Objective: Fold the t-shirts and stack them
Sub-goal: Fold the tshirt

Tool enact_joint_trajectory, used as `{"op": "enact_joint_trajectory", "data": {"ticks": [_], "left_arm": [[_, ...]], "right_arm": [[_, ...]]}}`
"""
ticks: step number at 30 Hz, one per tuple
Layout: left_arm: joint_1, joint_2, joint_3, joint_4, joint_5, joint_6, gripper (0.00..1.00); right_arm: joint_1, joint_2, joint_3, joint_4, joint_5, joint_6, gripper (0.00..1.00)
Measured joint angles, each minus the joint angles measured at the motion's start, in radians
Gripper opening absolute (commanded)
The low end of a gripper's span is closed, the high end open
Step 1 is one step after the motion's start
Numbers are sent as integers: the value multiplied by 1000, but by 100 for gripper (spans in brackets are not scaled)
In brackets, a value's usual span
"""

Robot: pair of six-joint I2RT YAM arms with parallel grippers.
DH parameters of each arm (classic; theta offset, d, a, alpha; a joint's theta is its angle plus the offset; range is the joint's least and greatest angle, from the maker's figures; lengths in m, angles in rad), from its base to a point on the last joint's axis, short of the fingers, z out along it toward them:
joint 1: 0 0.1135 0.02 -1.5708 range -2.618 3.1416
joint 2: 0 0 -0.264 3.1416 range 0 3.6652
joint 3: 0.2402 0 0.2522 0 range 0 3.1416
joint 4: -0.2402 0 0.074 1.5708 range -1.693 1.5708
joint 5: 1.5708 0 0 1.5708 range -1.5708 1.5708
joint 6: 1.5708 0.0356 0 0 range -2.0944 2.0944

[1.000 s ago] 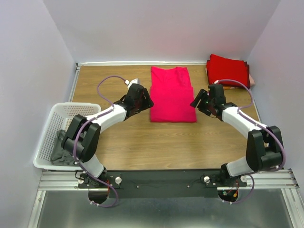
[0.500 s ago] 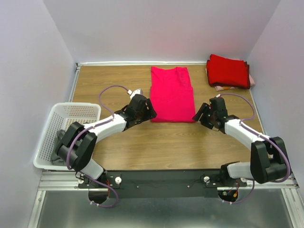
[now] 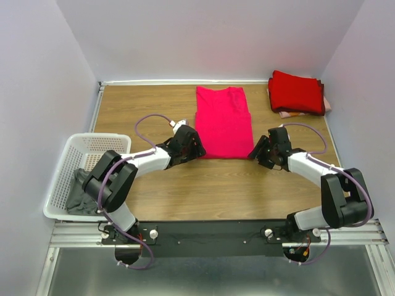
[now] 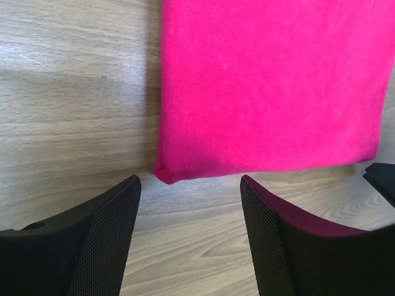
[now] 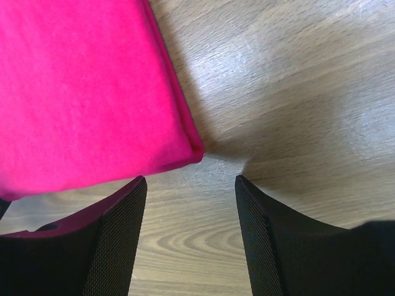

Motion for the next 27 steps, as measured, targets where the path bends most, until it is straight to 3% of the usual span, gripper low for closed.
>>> {"op": "enact_joint_trajectory", "data": {"ticks": [6,27], "left_arm": [[5,8,0,3,-3,-32,71],[44,10,-92,141,28,-122,67]], "right_arm": [[0,33,5,16,0,5,61],[0,32,5,57,19,21,61]]}}
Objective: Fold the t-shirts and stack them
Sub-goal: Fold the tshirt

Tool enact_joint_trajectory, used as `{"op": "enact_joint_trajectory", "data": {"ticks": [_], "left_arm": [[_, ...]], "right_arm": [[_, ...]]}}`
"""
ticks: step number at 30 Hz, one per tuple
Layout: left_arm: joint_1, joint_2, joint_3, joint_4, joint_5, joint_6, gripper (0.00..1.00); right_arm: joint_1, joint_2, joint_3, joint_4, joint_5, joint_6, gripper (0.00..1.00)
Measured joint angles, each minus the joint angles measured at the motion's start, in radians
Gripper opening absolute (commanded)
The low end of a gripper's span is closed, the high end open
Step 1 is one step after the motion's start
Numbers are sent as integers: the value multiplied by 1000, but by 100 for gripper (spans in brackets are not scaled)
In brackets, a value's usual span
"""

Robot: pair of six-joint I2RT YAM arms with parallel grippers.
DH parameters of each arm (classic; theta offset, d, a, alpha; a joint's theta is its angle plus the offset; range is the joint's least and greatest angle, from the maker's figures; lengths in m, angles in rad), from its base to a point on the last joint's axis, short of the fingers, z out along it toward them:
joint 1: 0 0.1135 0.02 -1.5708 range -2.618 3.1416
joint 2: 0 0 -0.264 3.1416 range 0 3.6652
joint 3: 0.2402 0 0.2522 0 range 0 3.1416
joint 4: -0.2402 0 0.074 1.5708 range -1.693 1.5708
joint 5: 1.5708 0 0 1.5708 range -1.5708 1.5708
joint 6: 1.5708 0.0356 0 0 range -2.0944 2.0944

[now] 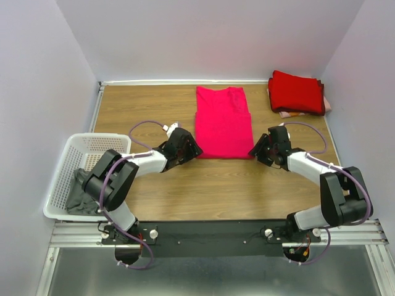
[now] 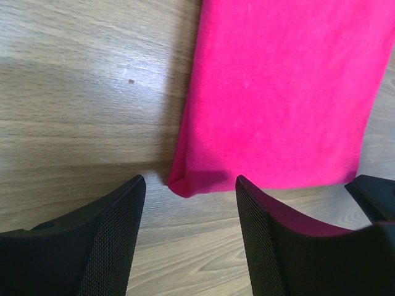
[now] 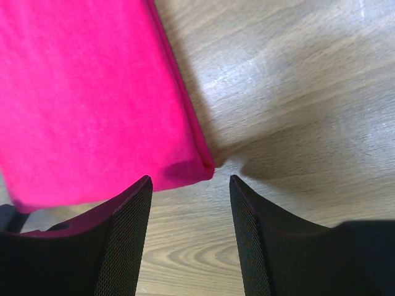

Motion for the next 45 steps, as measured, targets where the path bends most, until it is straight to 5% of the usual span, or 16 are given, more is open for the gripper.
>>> {"op": "enact_joint_trajectory", "data": {"ticks": [15,26,35,39,45], "left_arm": [[0,38,1,50,19,-39,56],[-23,47,1,58,17,-51,50],[-34,67,11,57,10,-58,29],[-37,77,22,40,4,-46,0],[-50,80,49,-11,-17,-22,0]], "right_arm": [[0,24,1,6,0,22,59],[0,50,3,39,0,28,40],[0,76,3,57,-1,31,7],[0,83,8,62,-1,27,1],[0,64,8,53,-15,11,1]]}}
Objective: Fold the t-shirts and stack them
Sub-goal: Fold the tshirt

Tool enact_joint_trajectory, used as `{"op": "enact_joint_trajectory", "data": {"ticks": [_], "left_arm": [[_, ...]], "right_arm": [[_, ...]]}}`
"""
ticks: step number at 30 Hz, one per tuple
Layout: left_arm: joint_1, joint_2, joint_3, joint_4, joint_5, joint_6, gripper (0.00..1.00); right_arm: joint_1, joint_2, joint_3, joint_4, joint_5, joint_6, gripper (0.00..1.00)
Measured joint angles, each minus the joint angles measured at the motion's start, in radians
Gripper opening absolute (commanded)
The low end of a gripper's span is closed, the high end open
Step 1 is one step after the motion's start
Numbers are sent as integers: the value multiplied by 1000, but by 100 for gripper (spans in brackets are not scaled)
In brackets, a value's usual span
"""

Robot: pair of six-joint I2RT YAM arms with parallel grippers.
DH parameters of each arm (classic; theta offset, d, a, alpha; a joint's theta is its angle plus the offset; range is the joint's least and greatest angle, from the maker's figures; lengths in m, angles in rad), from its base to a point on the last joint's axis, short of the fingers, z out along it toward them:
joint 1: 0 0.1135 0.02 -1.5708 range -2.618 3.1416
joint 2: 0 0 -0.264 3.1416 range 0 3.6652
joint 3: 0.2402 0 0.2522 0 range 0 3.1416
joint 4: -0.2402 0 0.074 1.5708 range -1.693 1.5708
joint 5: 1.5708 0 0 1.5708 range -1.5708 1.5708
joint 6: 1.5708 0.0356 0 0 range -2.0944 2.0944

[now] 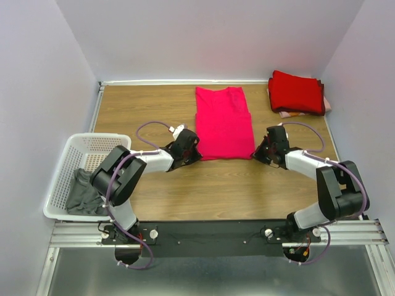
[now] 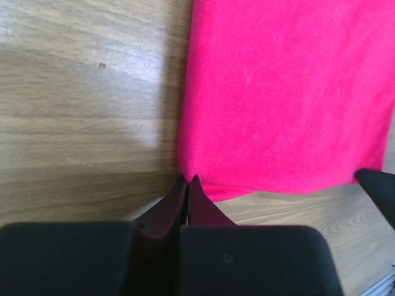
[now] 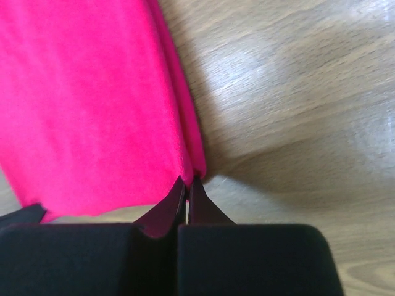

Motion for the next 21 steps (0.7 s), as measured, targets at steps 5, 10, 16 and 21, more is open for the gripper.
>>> {"op": "enact_joint_trajectory", "data": {"ticks": [5,10,16,21], "left_arm": [[-33,-56,-12,-86,-31,20,0],[-112,-178,-91,-162,-57,21,0],[-276,-384,-229,-282,-85,-41,0],[-388,-576,-255,-389,-98,-109,0]], "right_arm": [[11,-124,-30,-34,-31,-19,1],[134,-341,-130,-82,-35,-8,1],[371,-598,-272,-199,-23,92,1],[416,-808,-301,-364,24,154,1]]}}
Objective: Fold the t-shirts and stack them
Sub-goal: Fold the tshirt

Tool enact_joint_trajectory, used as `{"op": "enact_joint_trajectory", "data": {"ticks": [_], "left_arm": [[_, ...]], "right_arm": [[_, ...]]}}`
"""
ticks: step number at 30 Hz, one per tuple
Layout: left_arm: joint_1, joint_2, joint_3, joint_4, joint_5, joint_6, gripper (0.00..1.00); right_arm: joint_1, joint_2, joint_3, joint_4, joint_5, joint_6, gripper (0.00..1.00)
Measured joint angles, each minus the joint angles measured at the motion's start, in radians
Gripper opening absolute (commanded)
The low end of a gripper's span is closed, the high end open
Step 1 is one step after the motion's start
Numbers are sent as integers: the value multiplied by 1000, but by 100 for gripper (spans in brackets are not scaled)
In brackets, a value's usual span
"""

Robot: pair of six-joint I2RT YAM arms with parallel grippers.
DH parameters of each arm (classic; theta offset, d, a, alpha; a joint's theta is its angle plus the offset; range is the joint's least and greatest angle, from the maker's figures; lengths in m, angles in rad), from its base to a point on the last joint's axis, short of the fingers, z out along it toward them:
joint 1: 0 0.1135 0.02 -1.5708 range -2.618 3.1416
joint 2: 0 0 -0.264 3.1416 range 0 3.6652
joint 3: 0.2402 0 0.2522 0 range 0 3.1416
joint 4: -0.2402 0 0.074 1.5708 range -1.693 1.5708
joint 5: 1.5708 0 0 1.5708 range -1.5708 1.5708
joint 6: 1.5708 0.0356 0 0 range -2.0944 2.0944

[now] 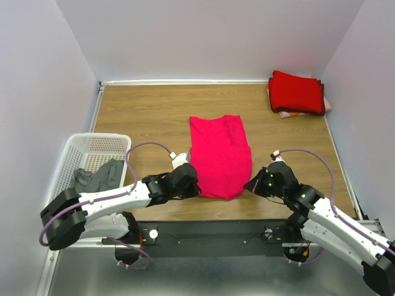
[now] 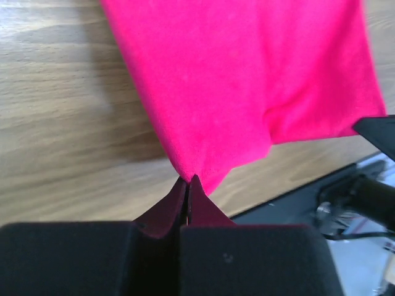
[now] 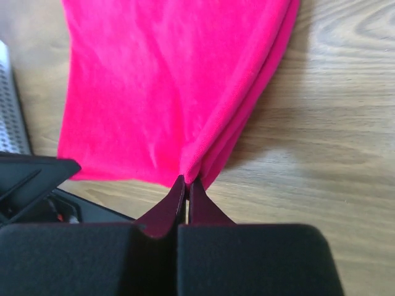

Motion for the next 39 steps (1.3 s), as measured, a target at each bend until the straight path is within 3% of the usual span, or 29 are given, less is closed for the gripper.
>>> {"op": "enact_joint_trajectory", "data": {"ticks": [4,9,17,26,35,36,37,38,39], "left_arm": [[-2,-54,47,-62,-37,-13,0],[22,-49,153,-95,-79,7,0],[251,22,238,-37,-58,120,0],[462,256,409,143,14,219,0],[624,614,722,274,100,298,0],[638,659,765,290,118,309,2],[659,737,838,306,147,320,30],[671,785,888,306,167,328,40],[690,870,972,322,195,337,43]], "right_arm": [[3,-33,69,-83,50,16,1],[3,77,230,-120,156,10,1],[-14,358,507,-85,300,-69,1],[-282,725,682,110,190,-195,1],[-382,1084,1000,233,40,-277,0],[-394,1129,1047,239,27,-280,5],[-410,1193,1105,254,13,-284,26],[-418,1236,1154,252,3,-287,39],[-434,1324,1245,259,-21,-291,51]]}}
